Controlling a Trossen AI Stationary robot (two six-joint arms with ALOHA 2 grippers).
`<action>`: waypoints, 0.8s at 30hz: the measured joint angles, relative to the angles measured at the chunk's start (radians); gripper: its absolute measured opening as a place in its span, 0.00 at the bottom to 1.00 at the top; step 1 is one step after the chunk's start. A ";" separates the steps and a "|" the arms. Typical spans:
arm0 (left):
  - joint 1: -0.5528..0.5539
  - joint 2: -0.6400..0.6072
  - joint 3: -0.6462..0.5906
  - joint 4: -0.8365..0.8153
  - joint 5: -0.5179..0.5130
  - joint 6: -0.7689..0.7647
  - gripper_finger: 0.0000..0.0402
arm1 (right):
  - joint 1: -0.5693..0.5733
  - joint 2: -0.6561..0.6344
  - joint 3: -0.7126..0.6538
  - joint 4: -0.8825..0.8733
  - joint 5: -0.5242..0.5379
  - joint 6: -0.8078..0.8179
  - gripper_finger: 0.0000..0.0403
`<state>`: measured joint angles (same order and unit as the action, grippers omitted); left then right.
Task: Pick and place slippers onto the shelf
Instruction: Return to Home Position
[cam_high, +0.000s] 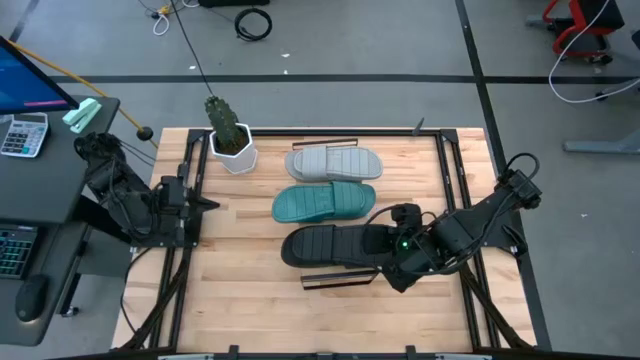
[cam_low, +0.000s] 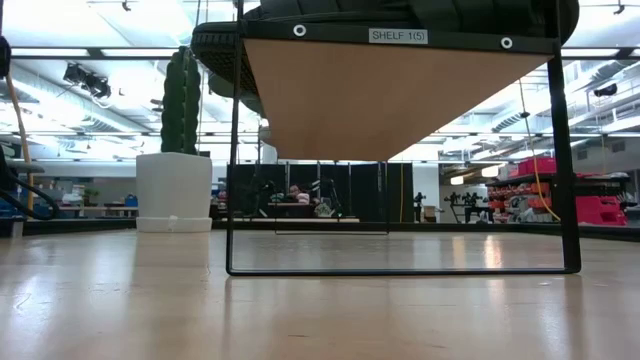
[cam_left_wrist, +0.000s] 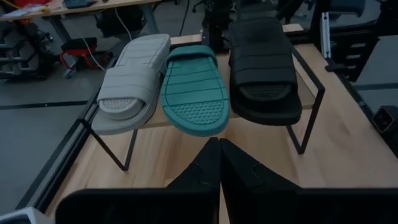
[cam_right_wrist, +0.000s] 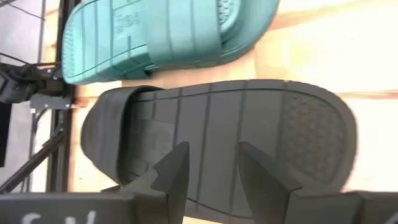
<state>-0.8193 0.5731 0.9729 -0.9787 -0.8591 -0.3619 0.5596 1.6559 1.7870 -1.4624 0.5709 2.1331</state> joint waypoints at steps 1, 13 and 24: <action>-0.003 -0.008 -0.007 -0.001 -0.003 -0.011 0.03 | 0.005 -0.001 0.000 -0.010 0.000 0.006 0.36; -0.045 -0.129 -0.111 0.038 -0.033 -0.079 0.03 | 0.062 -0.042 0.000 -0.106 0.008 0.066 0.33; -0.090 -0.318 -0.246 0.257 0.012 0.057 0.02 | 0.099 -0.149 -0.122 -0.108 0.071 0.065 0.22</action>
<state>-0.9089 0.2550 0.7264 -0.7218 -0.8474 -0.3046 0.6585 1.5071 1.6649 -1.5707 0.6415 2.1986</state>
